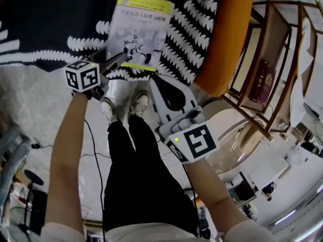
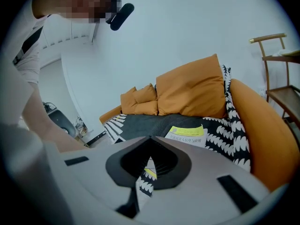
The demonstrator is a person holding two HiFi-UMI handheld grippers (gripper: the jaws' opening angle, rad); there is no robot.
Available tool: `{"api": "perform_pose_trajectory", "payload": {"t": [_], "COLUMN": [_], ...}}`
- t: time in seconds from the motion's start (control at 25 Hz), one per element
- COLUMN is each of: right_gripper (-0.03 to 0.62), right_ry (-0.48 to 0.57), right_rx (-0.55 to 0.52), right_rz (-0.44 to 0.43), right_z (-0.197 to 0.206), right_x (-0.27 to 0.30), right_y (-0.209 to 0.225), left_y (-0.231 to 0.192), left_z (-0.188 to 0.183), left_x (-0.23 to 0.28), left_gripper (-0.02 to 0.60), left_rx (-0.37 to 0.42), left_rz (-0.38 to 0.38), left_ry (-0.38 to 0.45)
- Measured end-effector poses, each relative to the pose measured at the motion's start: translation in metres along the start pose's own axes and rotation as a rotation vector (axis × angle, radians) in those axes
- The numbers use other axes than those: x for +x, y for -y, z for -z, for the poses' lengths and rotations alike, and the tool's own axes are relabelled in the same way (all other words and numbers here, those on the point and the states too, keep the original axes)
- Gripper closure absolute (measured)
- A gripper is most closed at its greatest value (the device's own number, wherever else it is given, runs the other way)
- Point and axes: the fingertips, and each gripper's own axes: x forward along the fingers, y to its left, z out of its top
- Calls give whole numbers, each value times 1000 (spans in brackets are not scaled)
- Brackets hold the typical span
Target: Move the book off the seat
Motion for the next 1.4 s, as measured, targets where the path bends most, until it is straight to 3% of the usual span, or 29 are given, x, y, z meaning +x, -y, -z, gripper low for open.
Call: {"api": "perform_pose_trajectory", "payload": {"t": [0.08, 0.16, 0.36, 0.48, 0.76, 1.0, 1.12, 1.28, 1.4], "right_gripper": [572, 572, 572, 572, 572, 572, 572, 572, 572], "right_ry": [-8, -15, -9, 6, 52, 112, 188, 332, 335], "right_rx": [2, 9, 10, 1, -7, 20, 33, -52, -45], "right_rz": [4, 10, 5, 5, 37, 37, 26, 55, 55], "right_z": [3, 7, 3, -5, -29, -66, -51, -20, -3], "right_x": [-3, -6, -13, -17, -40, -60, -71, -84, -96], "right_y": [3, 6, 4, 4, 6, -3, -15, -19, -22], "left_y": [-5, -9, 3, 16, 57, 98, 105, 116, 121], "left_z": [1, 1, -10, -15, -17, -52, -48, -53, -40], "left_x": [16, 20, 7, -2, -28, -47, -60, -54, -62], "left_gripper": [321, 376, 477, 496, 503, 503, 503, 503, 503], "left_rx": [34, 6, -153, -182, -148, -93, -25, 120, 97], "left_rz": [-53, -78, 14, 23, 21, 14, 0, 78, 52], "left_ry": [-58, -70, 31, 75, 89, 82, 82, 171, 200]}}
